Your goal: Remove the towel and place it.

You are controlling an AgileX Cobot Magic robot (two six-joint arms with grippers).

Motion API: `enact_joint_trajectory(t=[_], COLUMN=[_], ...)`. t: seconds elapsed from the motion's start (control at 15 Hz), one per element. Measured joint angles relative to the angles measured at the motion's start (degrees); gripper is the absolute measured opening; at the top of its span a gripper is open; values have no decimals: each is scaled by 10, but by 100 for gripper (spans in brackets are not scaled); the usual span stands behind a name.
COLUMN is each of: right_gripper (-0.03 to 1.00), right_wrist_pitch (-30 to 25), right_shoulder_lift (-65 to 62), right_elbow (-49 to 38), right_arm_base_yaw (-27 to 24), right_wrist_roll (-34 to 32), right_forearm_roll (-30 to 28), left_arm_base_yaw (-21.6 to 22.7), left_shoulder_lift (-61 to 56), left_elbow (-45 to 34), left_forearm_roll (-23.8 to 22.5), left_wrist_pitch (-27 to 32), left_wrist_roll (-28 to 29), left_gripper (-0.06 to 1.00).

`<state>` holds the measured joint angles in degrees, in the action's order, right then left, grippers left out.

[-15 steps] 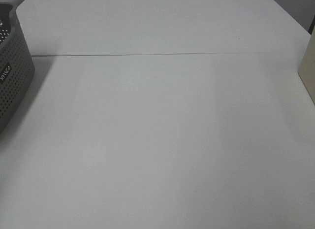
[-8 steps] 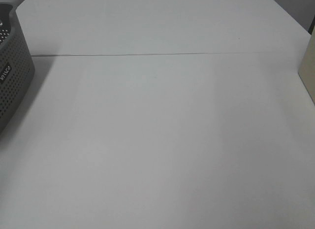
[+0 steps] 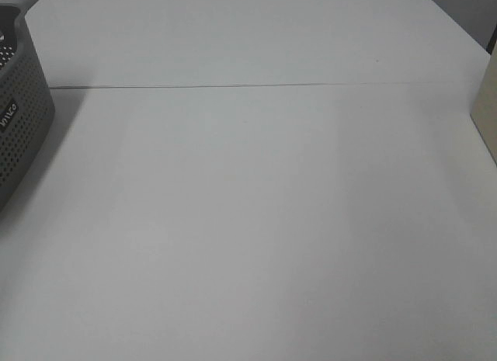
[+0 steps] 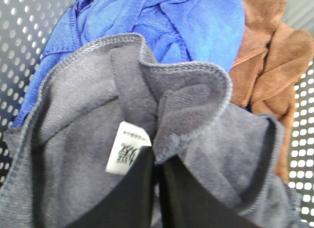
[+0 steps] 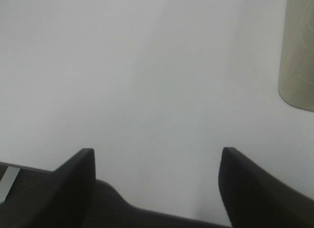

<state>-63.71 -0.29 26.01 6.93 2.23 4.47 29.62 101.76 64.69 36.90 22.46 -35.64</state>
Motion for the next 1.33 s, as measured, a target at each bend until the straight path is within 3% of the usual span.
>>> enact_joint_trajectory(t=[0.2, 0.53, 1.13, 1.33], right_gripper=[69, 69, 69, 69], right_wrist_pitch=[0, 0, 0, 0], right_shoulder_lift=[0, 0, 0, 0], right_elbow=[0, 0, 0, 0], right_arm_base_yaw=[0, 0, 0, 0], right_wrist_roll=[0, 0, 0, 0], right_forearm_roll=[0, 0, 1, 4], left_arm_base_yaw=[0, 0, -18, -81], left_shoulder_lift=[-21, -71, -127, -154], left_elbow=[22, 128, 383, 486], left_forearm_roll=[29, 111, 114, 115], left_wrist_pitch=[49, 187, 422, 461], left_wrist_roll=[0, 3, 54, 64], left_gripper=[0, 0, 0, 0])
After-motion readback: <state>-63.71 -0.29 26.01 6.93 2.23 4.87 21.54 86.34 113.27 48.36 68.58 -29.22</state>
